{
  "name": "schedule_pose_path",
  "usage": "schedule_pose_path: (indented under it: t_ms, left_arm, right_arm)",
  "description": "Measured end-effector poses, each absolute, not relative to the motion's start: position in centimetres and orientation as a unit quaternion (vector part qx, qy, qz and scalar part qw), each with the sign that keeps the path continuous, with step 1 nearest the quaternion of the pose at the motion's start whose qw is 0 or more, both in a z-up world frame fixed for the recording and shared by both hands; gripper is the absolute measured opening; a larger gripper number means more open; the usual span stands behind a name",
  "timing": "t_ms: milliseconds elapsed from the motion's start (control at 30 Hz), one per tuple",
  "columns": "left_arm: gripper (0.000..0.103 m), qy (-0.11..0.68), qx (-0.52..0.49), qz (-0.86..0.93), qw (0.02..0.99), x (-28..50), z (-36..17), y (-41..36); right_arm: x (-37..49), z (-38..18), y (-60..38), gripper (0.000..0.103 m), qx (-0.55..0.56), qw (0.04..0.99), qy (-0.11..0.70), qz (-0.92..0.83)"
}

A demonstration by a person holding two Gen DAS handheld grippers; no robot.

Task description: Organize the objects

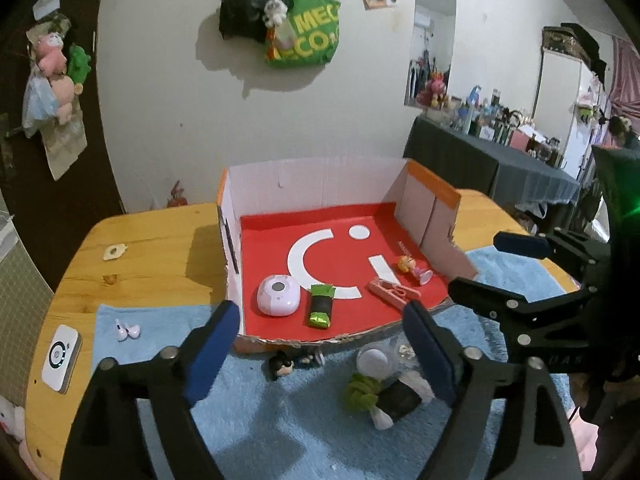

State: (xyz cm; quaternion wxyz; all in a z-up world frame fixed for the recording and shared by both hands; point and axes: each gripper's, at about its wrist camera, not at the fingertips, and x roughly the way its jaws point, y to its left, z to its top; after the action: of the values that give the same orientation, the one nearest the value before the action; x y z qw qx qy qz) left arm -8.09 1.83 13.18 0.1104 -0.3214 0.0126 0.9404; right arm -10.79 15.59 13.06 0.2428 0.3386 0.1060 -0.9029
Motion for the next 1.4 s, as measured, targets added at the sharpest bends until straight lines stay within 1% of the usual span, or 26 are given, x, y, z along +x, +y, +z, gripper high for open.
schedule_pose_path:
  t_ms: [67,167,267,367,433,500,733,800,933,1400]
  left_arm:
    - [0.087,0.022,-0.306,0.946,0.100,-7.1,13.4,2.0]
    - [0.088,0.019,-0.299,0.949,0.098,-6.1,13.4,2.0]
    - [0.090,0.009,-0.299,0.949,0.100,-5.5,13.2,1.9]
    - [0.091,0.005,-0.300,0.949,0.095,-4.9,12.8,1.8]
    - [0.093,0.002,-0.303,0.948,0.094,-4.6,12.5,1.7]
    - [0.097,-0.001,-0.301,0.949,0.087,-4.2,12.2,1.5]
    - [0.097,-0.002,-0.305,0.949,0.074,-3.3,11.0,1.2]
    - [0.099,-0.004,-0.306,0.949,0.073,-3.1,10.7,1.3]
    - [0.100,-0.006,-0.306,0.950,0.067,-2.5,9.8,1.1]
    - [0.100,-0.001,-0.319,0.947,0.025,-0.9,4.9,1.0]
  right_arm:
    - [-10.0,13.2,15.8,0.086,0.331,0.240,0.104,-0.906]
    - [-9.0,13.4,16.2,0.090,0.320,0.235,0.097,-0.913]
    - [-8.0,13.4,16.6,0.090,0.310,0.227,0.089,-0.919]
    - [-7.3,13.2,17.1,0.090,0.301,0.217,0.083,-0.925]
    - [-6.9,12.9,17.4,0.090,0.300,0.213,0.076,-0.927]
    - [-6.6,12.6,17.6,0.090,0.295,0.203,0.074,-0.931]
    - [-5.0,11.7,17.7,0.090,0.279,0.187,0.078,-0.939]
    - [-4.6,11.3,17.6,0.091,0.279,0.184,0.080,-0.939]
    - [-3.8,10.2,17.4,0.095,0.279,0.178,0.083,-0.940]
    - [-2.2,6.3,17.9,0.095,0.306,0.162,0.058,-0.936]
